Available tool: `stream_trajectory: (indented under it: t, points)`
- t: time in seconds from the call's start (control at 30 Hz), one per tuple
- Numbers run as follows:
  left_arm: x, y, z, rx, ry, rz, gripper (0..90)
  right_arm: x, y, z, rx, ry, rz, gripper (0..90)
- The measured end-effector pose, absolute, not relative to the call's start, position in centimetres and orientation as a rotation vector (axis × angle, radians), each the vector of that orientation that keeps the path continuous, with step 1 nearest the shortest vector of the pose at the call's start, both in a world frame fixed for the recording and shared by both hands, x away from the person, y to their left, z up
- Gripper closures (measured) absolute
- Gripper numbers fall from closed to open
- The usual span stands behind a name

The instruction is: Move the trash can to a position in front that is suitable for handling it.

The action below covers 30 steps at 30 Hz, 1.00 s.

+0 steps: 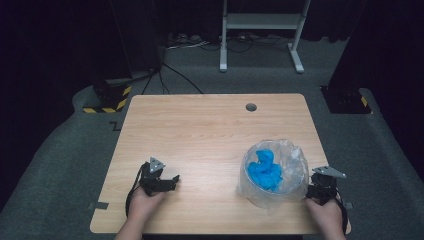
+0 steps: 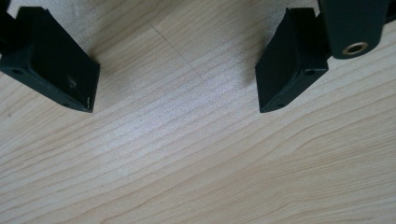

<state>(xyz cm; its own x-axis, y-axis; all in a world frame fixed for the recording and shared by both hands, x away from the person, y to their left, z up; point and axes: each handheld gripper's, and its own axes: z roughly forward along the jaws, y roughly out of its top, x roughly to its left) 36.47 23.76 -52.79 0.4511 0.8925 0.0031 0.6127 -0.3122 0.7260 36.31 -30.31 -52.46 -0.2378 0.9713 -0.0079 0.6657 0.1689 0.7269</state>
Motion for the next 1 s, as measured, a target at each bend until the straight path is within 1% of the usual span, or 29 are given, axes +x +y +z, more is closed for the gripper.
stream_trajectory:
  t: [0.83,1.0]
  points:
    - [36.78,23.59,-52.74,2.058,1.248,0.523,10.9,36.23,-30.39,-52.32,1.56,1.975,0.879,12.2]
    - [36.85,23.48,-52.79,2.066,1.236,0.51,8.1,35.73,-30.44,-51.75,1.545,1.965,0.921,12.3]
